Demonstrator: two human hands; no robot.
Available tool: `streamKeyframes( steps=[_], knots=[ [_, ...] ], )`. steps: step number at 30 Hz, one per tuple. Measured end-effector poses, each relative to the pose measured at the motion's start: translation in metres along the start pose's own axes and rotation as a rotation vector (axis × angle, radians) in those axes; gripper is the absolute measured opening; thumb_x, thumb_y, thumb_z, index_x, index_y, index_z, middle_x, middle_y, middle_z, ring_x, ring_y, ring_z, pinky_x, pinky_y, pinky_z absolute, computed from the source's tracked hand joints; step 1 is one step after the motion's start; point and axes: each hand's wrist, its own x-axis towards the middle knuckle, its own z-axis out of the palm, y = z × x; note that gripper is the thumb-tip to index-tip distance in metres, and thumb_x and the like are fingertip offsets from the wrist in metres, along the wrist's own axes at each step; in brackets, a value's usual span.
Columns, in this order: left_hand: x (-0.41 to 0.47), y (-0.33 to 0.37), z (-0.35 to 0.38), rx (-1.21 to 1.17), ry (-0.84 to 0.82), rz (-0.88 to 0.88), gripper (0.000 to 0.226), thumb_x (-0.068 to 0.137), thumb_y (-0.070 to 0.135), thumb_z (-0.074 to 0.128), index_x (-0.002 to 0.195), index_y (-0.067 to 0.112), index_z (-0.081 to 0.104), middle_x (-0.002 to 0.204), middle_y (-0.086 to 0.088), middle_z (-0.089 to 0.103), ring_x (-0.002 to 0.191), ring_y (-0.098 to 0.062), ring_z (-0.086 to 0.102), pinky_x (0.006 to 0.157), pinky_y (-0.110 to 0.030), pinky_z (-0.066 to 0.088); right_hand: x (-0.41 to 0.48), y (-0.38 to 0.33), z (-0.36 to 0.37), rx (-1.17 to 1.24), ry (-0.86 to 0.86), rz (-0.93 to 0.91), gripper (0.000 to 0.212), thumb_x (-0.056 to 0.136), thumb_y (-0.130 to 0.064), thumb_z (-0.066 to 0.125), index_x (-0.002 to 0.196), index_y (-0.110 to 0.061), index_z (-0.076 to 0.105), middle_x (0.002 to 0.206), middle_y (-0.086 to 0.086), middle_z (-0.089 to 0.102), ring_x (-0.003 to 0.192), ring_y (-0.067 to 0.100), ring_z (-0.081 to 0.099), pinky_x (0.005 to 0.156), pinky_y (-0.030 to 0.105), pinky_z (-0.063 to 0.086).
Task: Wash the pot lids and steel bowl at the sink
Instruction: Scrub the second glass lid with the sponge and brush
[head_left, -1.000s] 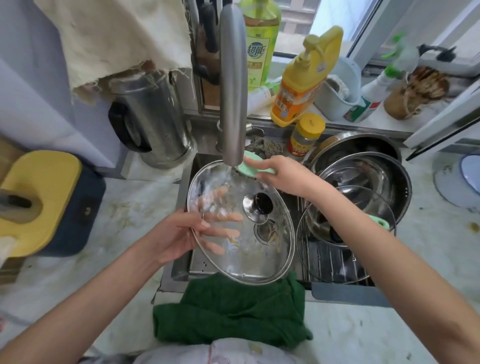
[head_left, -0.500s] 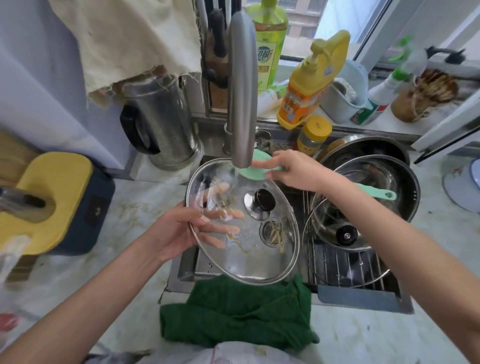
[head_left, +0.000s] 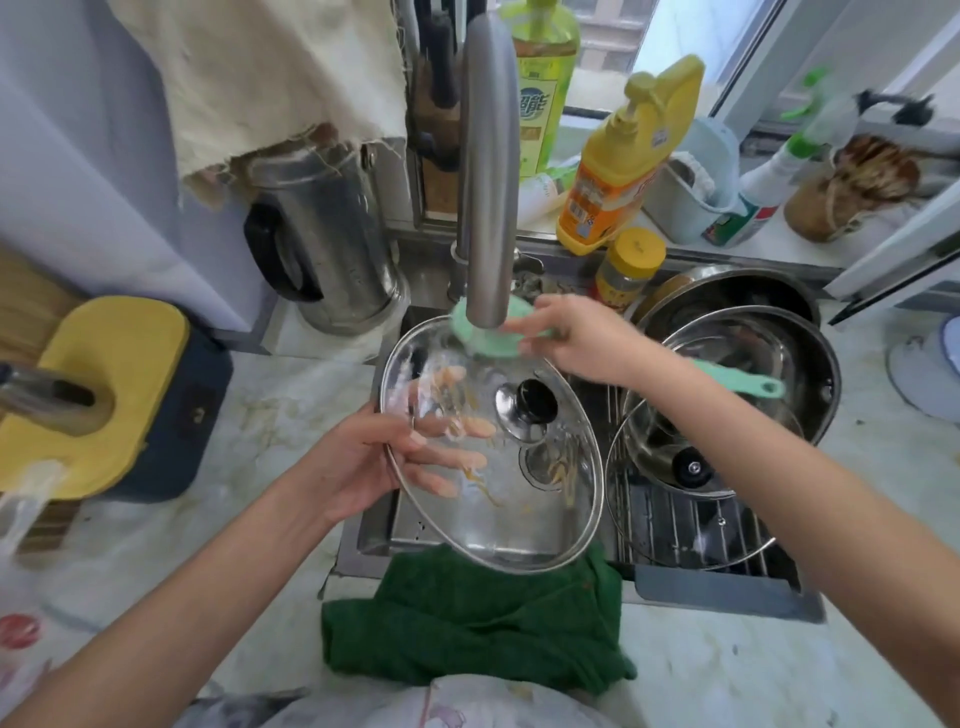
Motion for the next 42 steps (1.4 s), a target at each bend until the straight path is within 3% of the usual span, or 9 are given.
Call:
streamKeyframes(
  steps=[5, 9, 13, 19, 24, 34, 37, 39, 42],
  knots=[
    [0.0, 0.0, 0.004, 0.014, -0.021, 0.004, 0.079, 0.055, 0.002, 0.061, 0.133, 0.013, 0.05, 0.118, -0.031, 0.063, 0.096, -0.043, 0.067, 0.058, -0.038, 0.061, 0.003, 0.005, -0.007, -0.105, 0.034, 0.076, 0.049, 0.096, -0.02, 0.054, 0.128, -0.055, 0.042, 0.117, 0.003, 0.061, 0.118, 0.028, 0.055, 0.082, 0.034, 0.049],
    [0.003, -0.001, 0.006, 0.005, 0.005, -0.012, 0.062, 0.055, -0.004, 0.057, 0.117, -0.001, 0.052, 0.113, -0.029, 0.066, 0.095, -0.043, 0.068, 0.055, -0.037, 0.06, -0.005, -0.017, 0.003, 0.066, -0.025, -0.055, 0.05, 0.093, -0.016, 0.057, 0.126, -0.053, 0.051, 0.111, -0.009, 0.064, 0.102, 0.0, 0.058, 0.08, 0.031, 0.051],
    [0.002, -0.001, 0.011, 0.037, 0.009, 0.019, 0.048, 0.067, -0.011, 0.045, 0.112, 0.004, 0.053, 0.091, -0.014, 0.074, 0.093, -0.039, 0.069, 0.058, -0.036, 0.06, 0.002, -0.005, -0.001, -0.047, 0.083, 0.044, 0.048, 0.094, -0.019, 0.056, 0.126, -0.053, 0.048, 0.124, 0.009, 0.062, 0.112, 0.025, 0.057, 0.082, 0.038, 0.049],
    [0.005, 0.0, 0.011, 0.019, -0.005, 0.021, 0.074, 0.058, -0.003, 0.056, 0.13, 0.015, 0.05, 0.107, -0.024, 0.069, 0.104, -0.045, 0.062, 0.062, -0.038, 0.061, 0.001, -0.012, -0.005, -0.054, 0.073, 0.02, 0.051, 0.093, -0.018, 0.056, 0.12, -0.058, 0.043, 0.126, 0.005, 0.062, 0.121, 0.025, 0.054, 0.093, 0.04, 0.049],
    [0.003, 0.0, 0.011, -0.018, 0.019, 0.015, 0.066, 0.057, -0.003, 0.059, 0.122, 0.001, 0.049, 0.116, -0.03, 0.062, 0.095, -0.042, 0.068, 0.06, -0.038, 0.061, 0.0, -0.019, 0.003, 0.029, 0.051, -0.028, 0.044, 0.093, -0.022, 0.057, 0.124, -0.052, 0.056, 0.113, 0.002, 0.064, 0.097, 0.016, 0.061, 0.074, 0.035, 0.048],
    [0.003, 0.002, 0.026, 0.029, -0.008, 0.022, 0.045, 0.07, -0.012, 0.044, 0.11, 0.008, 0.053, 0.079, -0.016, 0.072, 0.082, -0.036, 0.072, 0.055, -0.032, 0.06, 0.002, -0.017, 0.006, 0.009, 0.13, 0.038, 0.042, 0.093, -0.026, 0.057, 0.119, -0.058, 0.05, 0.119, -0.001, 0.063, 0.108, 0.023, 0.06, 0.083, 0.037, 0.05],
    [0.006, 0.003, 0.025, 0.032, 0.04, 0.021, 0.04, 0.083, -0.016, 0.034, 0.107, 0.009, 0.055, 0.071, -0.012, 0.071, 0.076, -0.031, 0.073, 0.054, -0.031, 0.058, -0.006, -0.026, 0.013, 0.074, 0.088, -0.045, 0.047, 0.092, -0.024, 0.059, 0.122, -0.06, 0.05, 0.101, -0.017, 0.061, 0.088, -0.004, 0.06, 0.07, 0.025, 0.05],
    [0.007, 0.002, 0.023, 0.022, 0.037, 0.015, 0.044, 0.075, -0.012, 0.046, 0.114, 0.005, 0.053, 0.093, -0.022, 0.072, 0.089, -0.036, 0.071, 0.059, -0.034, 0.059, -0.003, -0.023, 0.012, 0.036, 0.101, -0.04, 0.046, 0.092, -0.022, 0.059, 0.123, -0.056, 0.052, 0.084, -0.02, 0.052, 0.079, -0.01, 0.055, 0.06, 0.021, 0.039],
    [0.007, 0.001, 0.021, 0.031, 0.033, -0.015, 0.073, 0.061, -0.005, 0.055, 0.131, 0.009, 0.046, 0.117, -0.029, 0.064, 0.103, -0.046, 0.064, 0.063, -0.037, 0.061, -0.004, -0.014, 0.015, 0.059, 0.148, 0.006, 0.044, 0.093, -0.023, 0.058, 0.124, -0.053, 0.053, 0.1, 0.003, 0.063, 0.092, 0.021, 0.06, 0.068, 0.035, 0.046]
  ],
)
